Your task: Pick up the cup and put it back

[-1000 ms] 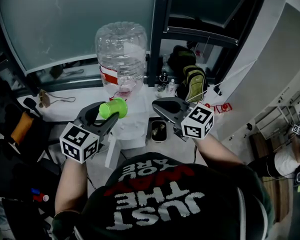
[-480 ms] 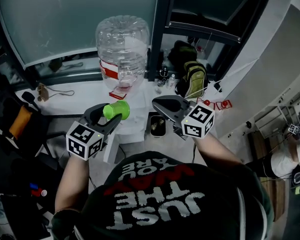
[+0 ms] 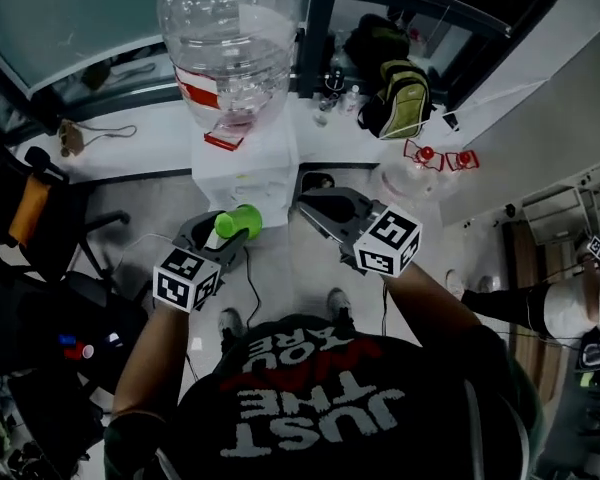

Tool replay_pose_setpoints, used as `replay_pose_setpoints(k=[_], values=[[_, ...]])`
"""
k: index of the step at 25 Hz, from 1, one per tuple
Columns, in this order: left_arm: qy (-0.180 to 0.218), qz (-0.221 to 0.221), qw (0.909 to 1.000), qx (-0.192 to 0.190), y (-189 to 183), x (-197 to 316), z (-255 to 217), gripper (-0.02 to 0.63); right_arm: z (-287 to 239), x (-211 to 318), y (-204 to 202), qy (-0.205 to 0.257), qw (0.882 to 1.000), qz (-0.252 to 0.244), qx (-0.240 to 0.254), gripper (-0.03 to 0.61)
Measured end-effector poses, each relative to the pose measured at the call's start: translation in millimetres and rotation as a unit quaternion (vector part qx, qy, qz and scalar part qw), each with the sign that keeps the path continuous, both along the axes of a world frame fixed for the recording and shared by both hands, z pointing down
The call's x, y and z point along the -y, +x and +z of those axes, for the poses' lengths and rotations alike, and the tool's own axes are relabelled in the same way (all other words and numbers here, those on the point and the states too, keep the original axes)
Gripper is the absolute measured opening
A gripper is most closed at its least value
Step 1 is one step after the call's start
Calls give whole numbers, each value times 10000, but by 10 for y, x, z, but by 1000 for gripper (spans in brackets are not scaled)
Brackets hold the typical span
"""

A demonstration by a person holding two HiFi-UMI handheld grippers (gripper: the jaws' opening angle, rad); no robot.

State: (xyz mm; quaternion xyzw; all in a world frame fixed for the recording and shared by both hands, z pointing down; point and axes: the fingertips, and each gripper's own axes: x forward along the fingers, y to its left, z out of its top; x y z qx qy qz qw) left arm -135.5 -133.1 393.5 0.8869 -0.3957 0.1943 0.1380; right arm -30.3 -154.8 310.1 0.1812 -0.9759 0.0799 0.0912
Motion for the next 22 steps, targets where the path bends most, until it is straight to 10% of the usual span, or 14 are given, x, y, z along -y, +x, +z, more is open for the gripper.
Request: replay_pose_setpoints(k=[12, 22], values=[[-1529, 227, 9864, 553, 768, 311, 3877, 235, 3234, 360, 440, -933, 9953, 81, -227, 35], [-2497, -947, 9608, 739, 517, 728, 7073, 235, 6000, 535, 709, -1188, 9923, 17, -351, 35]])
